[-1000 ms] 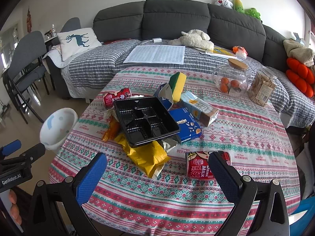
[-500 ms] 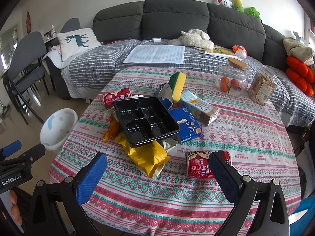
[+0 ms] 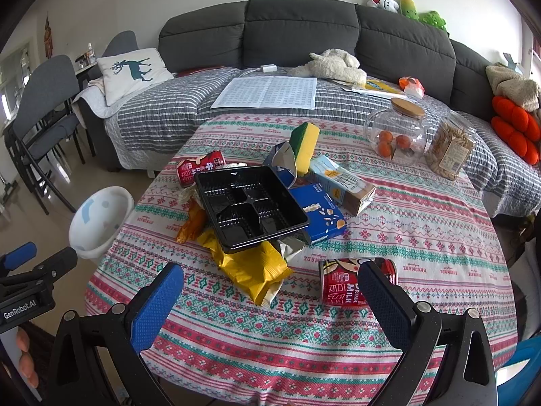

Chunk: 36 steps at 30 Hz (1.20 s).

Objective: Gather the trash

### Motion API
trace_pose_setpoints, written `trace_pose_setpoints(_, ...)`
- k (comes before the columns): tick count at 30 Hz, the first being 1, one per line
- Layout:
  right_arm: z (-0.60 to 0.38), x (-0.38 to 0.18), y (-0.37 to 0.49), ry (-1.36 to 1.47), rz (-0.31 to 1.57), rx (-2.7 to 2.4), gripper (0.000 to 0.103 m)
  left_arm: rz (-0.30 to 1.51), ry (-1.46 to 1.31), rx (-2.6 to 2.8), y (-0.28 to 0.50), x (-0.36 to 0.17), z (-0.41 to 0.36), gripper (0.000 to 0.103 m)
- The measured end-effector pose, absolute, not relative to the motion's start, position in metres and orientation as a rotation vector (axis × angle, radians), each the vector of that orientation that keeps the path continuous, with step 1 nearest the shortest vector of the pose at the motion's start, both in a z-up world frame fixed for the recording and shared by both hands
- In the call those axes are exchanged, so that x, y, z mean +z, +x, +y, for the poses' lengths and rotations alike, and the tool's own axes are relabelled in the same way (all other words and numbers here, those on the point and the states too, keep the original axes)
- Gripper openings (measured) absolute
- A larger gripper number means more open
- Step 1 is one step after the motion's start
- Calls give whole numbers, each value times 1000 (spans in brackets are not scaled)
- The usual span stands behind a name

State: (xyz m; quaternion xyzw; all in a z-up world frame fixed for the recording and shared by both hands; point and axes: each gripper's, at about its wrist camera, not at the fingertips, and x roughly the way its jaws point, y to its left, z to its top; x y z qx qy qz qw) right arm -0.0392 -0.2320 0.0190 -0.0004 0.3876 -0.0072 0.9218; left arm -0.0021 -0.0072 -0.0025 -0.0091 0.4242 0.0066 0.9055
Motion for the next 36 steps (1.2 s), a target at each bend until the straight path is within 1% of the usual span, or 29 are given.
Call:
trace_pose_setpoints(11,-232,18,-41,-5,796,-16,103,872,-24,20,-2,-2,-5,102)
trace_pose_setpoints(17,-236,27,-38,4,809,-7,103,864,-38,25,2,2,-2,102)
trace_pose_setpoints(25,-274,51,4,61,892,-96,103,925,60,-33,48,11,-17,102)
trace_pose_setpoints(28,-297,54,26,94,929,-126,103,998,90,-96,76,9,-31,102)
trace_pose_setpoints(32,-328,38,41,138,950,-175,103,1050,47,-175,98,1,-49,102)
trace_pose_setpoints(35,-353,11,46,187,1034,-183,103,1089,-9,-229,109,-10,-63,102)
trace_pose_setpoints(36,-360,3,47,197,1065,-189,103,1111,-29,-250,112,-14,-68,100)
